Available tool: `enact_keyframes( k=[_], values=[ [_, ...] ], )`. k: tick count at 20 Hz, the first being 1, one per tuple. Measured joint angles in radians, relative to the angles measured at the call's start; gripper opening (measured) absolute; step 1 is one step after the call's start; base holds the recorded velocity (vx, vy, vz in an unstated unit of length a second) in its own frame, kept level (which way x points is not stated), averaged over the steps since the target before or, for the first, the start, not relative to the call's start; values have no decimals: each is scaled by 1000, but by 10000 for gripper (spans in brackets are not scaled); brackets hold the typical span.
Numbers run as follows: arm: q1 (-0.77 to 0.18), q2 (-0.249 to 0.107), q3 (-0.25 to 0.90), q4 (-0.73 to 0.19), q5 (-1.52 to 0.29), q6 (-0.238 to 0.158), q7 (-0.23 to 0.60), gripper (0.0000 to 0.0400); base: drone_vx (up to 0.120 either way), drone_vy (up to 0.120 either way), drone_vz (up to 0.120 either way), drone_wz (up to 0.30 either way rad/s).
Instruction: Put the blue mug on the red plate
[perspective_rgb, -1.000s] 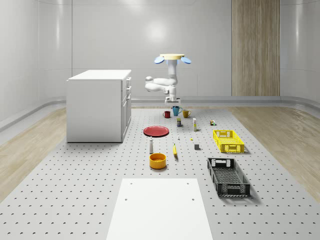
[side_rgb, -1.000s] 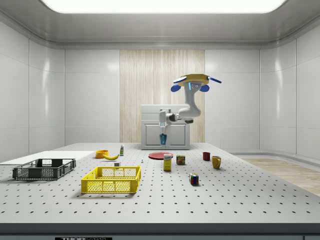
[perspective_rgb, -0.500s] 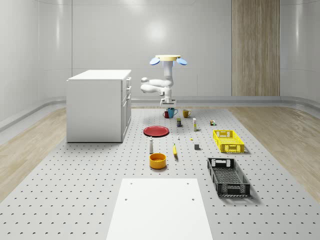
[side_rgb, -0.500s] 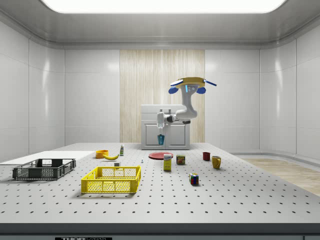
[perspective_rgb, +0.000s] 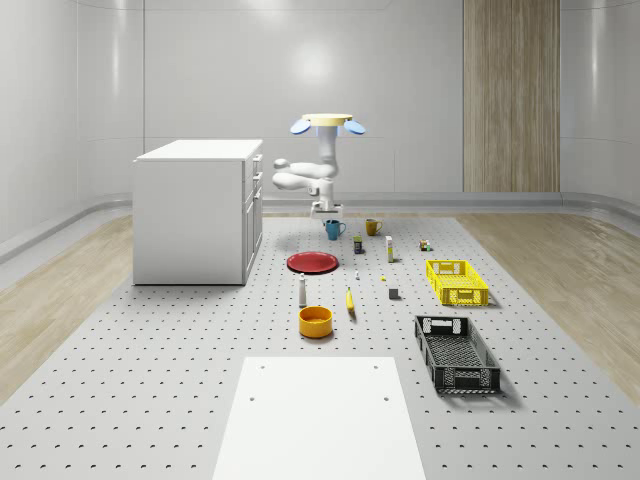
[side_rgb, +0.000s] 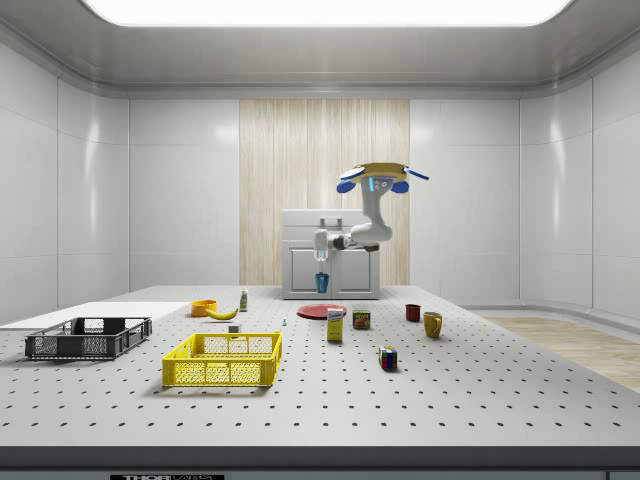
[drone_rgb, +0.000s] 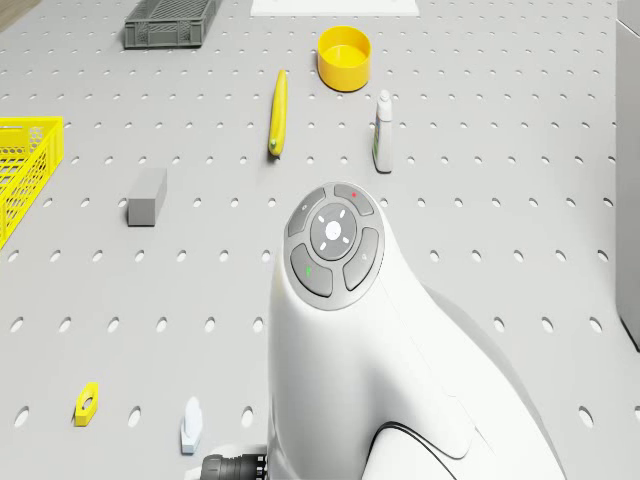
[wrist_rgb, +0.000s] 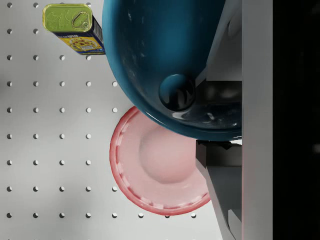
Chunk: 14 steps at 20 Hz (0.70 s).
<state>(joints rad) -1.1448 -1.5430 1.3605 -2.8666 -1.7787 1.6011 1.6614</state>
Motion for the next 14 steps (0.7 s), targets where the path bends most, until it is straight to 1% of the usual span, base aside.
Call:
enact_keyframes(
  k=[3,7,14],
  values=[
    [0,-2,0,0,1,2,0,100,0,-120,0,0],
    [16,-7,1,1,3,6,-18,100,0,0,0,0],
    [95,-19,2,11,7,20,-106,100,0,0,0,0]
  ],
)
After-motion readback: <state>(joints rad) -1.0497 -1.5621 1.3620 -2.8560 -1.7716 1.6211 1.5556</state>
